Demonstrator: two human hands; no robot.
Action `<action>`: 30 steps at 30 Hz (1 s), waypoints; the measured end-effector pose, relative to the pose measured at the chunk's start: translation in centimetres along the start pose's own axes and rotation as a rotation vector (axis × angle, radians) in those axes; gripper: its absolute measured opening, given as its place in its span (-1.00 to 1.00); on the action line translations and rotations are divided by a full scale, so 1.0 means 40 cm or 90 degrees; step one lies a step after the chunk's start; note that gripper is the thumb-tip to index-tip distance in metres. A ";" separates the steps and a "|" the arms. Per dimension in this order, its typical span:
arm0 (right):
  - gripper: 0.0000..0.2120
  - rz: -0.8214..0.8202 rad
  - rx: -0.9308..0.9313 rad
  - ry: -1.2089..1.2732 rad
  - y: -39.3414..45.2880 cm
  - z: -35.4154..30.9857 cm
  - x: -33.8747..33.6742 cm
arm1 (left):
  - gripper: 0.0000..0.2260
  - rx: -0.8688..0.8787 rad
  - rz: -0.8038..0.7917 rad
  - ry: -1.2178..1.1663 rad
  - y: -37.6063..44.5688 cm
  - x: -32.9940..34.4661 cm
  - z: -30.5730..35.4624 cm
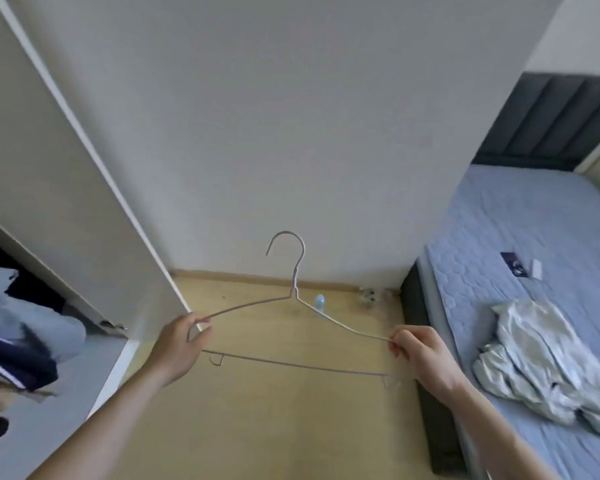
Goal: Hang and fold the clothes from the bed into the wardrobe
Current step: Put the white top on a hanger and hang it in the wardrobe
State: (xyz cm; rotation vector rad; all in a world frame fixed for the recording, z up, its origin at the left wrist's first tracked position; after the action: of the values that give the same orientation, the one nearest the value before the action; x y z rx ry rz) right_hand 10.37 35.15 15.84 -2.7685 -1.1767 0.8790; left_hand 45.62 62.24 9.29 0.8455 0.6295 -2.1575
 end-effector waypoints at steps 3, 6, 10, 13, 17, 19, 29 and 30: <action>-0.66 0.072 0.023 0.020 -0.077 0.136 -0.195 | -0.76 0.004 -0.087 -0.053 0.000 0.202 0.163; -0.72 0.141 0.052 -0.014 -0.143 0.262 -0.341 | -0.69 0.008 -0.107 -0.111 -0.019 0.352 0.308; -0.77 0.165 0.134 -0.087 -0.215 0.439 -0.496 | -0.63 0.059 -0.139 -0.164 -0.042 0.538 0.519; -0.84 0.156 0.200 -0.097 -0.242 0.547 -0.569 | -0.59 0.122 -0.223 -0.146 -0.053 0.675 0.652; -0.87 0.154 0.228 -0.082 -0.237 0.642 -0.626 | -0.59 0.171 -0.308 -0.132 -0.027 0.840 0.807; -0.85 0.169 0.244 -0.066 -0.223 0.688 -0.659 | -0.63 0.175 -0.349 -0.130 -0.004 0.923 0.876; -0.52 0.328 0.388 -0.030 -0.169 0.902 -0.912 | -0.90 0.109 -0.532 -0.089 0.157 1.391 1.115; -0.52 0.346 0.399 -0.037 -0.168 0.916 -0.938 | -0.91 0.103 -0.542 -0.084 0.168 1.431 1.138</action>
State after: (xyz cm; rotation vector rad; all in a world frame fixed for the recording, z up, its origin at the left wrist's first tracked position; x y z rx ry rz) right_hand -33.36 7.52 4.91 -2.5267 -0.0709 1.1169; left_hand 3.87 3.12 -3.18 0.5483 0.8575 -3.0309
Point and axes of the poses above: each hand's wrist, its own y-axis towards the middle knuckle, its own x-axis out of the palm, z = x × y, the point moved 6 cm from there along y, towards the middle knuckle
